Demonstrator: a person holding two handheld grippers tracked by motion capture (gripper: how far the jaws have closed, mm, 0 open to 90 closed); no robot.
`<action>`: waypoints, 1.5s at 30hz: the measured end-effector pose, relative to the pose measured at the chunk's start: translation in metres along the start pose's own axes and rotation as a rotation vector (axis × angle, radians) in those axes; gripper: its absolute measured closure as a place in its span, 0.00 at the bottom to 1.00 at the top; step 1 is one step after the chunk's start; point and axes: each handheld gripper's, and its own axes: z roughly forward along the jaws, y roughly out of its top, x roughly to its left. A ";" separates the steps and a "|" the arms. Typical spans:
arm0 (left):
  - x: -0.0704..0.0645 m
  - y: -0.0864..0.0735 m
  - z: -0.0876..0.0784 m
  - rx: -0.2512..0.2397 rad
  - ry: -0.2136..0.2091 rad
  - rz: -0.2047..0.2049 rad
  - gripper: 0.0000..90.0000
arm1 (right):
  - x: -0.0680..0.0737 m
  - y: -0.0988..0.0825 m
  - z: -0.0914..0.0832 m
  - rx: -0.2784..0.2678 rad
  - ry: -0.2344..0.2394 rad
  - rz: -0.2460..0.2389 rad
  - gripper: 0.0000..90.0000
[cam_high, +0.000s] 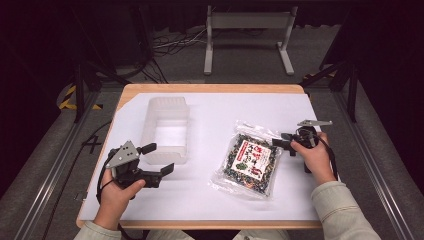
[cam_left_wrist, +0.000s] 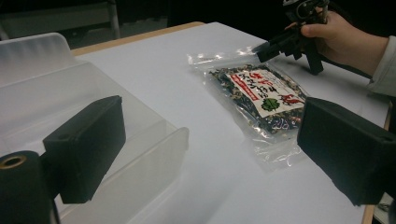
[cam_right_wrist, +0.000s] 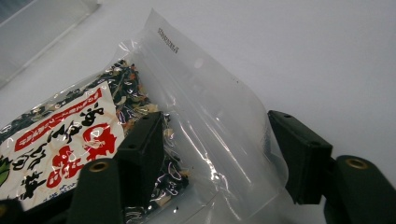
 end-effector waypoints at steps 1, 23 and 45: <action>0.000 0.000 0.000 0.001 -0.001 -0.002 0.10 | 0.000 0.000 0.000 0.006 0.004 0.002 0.49; 0.001 0.000 0.006 -0.005 -0.016 -0.013 0.08 | 0.010 0.007 -0.008 0.026 -0.038 -0.061 1.00; -0.001 0.015 0.017 -0.036 -0.065 -0.034 0.05 | 0.060 0.047 -0.073 -0.216 0.031 -0.193 1.00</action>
